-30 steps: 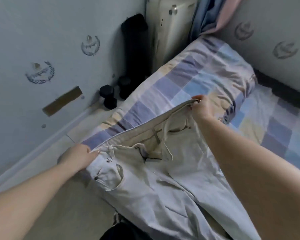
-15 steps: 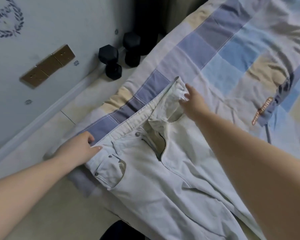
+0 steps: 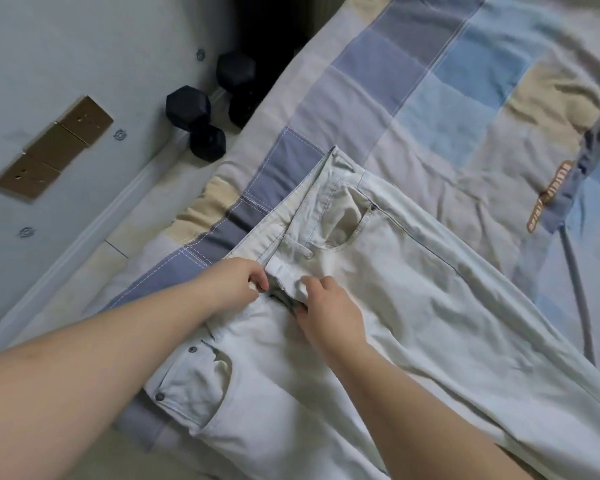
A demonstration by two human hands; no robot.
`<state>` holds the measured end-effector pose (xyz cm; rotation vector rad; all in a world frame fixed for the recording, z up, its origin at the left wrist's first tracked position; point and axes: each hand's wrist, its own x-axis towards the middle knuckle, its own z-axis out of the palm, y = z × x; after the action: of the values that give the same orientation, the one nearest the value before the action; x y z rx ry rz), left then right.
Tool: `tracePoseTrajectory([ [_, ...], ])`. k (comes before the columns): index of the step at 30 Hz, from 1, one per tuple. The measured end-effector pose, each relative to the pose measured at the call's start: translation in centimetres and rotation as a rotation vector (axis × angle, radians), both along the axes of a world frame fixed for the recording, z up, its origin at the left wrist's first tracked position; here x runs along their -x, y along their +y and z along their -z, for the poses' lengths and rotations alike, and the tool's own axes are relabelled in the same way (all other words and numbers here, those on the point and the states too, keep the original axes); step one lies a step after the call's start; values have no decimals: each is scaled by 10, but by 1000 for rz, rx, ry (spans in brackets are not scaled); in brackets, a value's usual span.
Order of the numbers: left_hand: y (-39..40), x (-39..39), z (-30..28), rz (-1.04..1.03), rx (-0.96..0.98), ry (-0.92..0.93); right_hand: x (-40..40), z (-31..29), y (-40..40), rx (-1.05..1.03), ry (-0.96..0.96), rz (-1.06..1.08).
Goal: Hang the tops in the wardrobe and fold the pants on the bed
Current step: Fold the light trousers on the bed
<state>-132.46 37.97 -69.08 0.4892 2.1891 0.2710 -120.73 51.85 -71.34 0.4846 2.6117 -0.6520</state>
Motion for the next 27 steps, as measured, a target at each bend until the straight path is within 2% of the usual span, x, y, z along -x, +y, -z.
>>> tracePoseTrajectory([
  [2,6,3,3,-56,-107,-21,-2,6,5,55,155,152],
  [5,19,9,-1,-333,-388,33,0,2,14,290,462,536],
  [6,23,12,-1,-393,-427,60,1,0,14,330,537,573],
  [8,29,16,2,-466,-411,76,2,-2,10,358,466,383],
  [11,31,17,11,-634,-290,18,-6,8,2,351,104,-76],
  [13,31,16,13,-728,-281,43,-13,11,4,393,66,-29],
  [16,37,6,4,-561,-306,241,-22,3,14,455,167,241],
  [19,58,-16,-8,-407,-388,312,-43,-8,34,484,209,394],
  [22,94,-53,-18,-357,-426,232,-80,-22,63,471,257,511],
  [27,158,-143,-25,-162,-457,-10,-165,-36,123,398,325,694],
])
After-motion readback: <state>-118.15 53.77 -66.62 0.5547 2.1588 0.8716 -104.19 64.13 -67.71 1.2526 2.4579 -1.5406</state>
